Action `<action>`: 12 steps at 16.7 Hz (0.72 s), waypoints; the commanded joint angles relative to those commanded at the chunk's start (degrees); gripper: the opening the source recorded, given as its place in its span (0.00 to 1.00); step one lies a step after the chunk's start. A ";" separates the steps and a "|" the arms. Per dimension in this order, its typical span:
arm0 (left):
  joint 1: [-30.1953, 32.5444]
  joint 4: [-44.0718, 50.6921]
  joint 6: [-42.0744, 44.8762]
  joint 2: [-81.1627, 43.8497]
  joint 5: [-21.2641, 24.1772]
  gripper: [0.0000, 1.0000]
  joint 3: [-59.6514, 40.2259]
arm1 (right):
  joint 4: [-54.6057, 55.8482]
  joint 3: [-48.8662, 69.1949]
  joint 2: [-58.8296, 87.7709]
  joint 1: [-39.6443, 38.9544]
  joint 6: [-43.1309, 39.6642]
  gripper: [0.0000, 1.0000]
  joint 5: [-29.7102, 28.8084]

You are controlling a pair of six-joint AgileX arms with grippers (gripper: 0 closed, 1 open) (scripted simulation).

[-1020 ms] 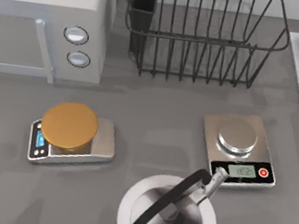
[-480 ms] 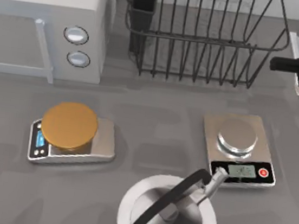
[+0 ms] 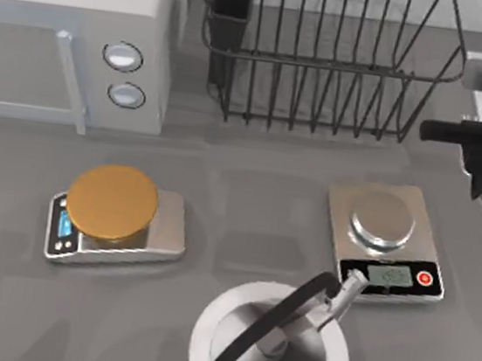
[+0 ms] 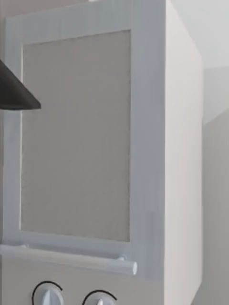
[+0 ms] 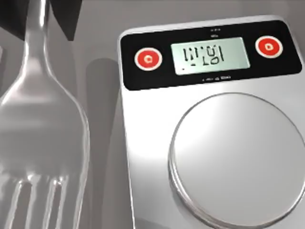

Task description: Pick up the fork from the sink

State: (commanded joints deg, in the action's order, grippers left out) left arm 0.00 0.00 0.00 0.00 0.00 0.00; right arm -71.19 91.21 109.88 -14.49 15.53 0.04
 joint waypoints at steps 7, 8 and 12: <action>0.00 0.00 0.00 0.00 0.00 1.00 0.00 | 14.70 -12.73 2.09 -0.30 0.18 0.00 -0.10; 0.00 0.00 0.00 0.00 0.00 1.00 0.00 | 14.77 -12.80 2.11 -0.30 0.18 0.00 -0.10; 0.00 0.00 0.00 0.00 0.00 1.00 0.00 | 14.77 -12.80 2.11 -0.30 0.18 0.08 -0.10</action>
State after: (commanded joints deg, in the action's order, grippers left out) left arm 0.00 0.00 0.00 0.00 0.00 0.00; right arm -56.42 78.41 111.99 -14.79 15.71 -0.07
